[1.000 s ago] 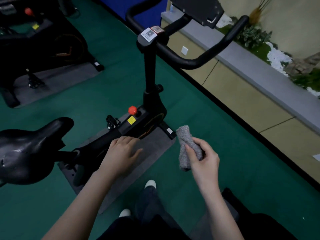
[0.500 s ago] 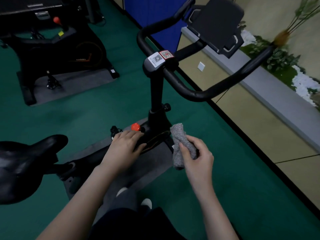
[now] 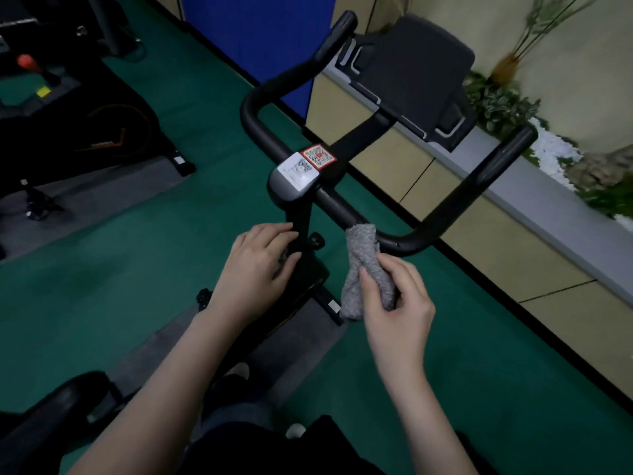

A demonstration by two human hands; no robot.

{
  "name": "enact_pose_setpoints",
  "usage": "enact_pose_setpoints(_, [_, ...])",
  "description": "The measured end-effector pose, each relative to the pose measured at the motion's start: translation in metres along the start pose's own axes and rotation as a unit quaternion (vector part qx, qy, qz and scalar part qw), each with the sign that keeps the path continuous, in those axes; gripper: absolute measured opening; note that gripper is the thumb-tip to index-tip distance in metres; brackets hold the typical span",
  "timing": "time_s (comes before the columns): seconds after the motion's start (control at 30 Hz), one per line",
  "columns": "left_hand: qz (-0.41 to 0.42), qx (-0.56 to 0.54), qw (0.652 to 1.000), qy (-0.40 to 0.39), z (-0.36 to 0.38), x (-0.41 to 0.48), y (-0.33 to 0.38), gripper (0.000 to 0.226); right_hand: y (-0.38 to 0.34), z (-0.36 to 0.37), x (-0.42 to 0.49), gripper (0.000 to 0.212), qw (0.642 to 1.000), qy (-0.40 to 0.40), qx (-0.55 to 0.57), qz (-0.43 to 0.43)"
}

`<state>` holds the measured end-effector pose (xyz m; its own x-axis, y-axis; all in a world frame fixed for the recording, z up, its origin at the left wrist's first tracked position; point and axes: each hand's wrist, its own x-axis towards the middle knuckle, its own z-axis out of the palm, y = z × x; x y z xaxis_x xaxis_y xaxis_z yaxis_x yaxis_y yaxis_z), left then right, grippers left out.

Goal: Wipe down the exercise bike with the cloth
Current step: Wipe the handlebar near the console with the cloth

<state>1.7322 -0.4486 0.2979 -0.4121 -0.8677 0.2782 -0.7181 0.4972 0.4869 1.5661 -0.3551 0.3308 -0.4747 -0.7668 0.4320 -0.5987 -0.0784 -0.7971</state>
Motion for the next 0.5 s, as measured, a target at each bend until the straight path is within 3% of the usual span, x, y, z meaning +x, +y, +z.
enact_pose_setpoints(0.23, [0.115, -0.037, 0.991, 0.061, -0.029, 0.067, -0.034, 0.023, -0.022, 0.067, 0.047, 0.021, 0.987, 0.130, -0.089, -0.007])
enact_pose_setpoints(0.5, [0.188, -0.090, 0.977, 0.047, -0.021, 0.126, -0.041, 0.029, -0.036, 0.126, 0.081, 0.025, 0.975, 0.097, -0.201, 0.019])
